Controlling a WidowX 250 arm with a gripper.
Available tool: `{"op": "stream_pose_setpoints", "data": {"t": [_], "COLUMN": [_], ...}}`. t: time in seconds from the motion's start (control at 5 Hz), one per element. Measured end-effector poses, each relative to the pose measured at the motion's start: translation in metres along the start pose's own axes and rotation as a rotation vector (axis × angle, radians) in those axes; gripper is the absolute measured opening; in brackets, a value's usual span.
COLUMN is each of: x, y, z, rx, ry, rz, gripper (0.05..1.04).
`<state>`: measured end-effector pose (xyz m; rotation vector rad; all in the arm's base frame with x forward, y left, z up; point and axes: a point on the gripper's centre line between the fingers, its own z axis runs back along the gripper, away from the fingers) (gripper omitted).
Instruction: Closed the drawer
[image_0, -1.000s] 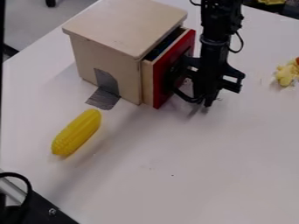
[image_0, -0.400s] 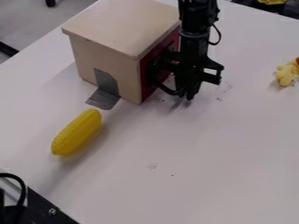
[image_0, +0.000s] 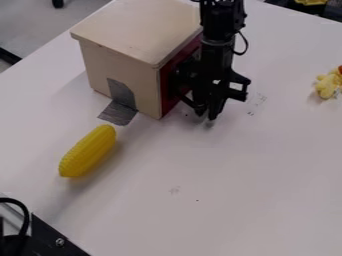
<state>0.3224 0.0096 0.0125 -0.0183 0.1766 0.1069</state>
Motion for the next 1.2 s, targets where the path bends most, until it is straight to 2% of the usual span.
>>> {"op": "stream_pose_setpoints", "data": {"t": [0.2,0.4,0.6,0.8,1.0,1.2], "x": [0.001,0.004,0.015,0.021,0.018,0.006], "y": [0.000,-0.008,-0.035,-0.073,-0.086,-0.092], "z": [0.001,0.005,0.033,0.063,0.094,0.120], "rx": [0.000,0.032,0.079,0.150,0.171,0.116], "ry": [-0.005,-0.016,-0.110,-0.199,-0.276,-0.325], "rz": [-0.040,-0.106,-0.211,-0.332,-0.343,-0.290], "gripper": [0.650,0.921,1.001,1.001,1.001,1.001]}}
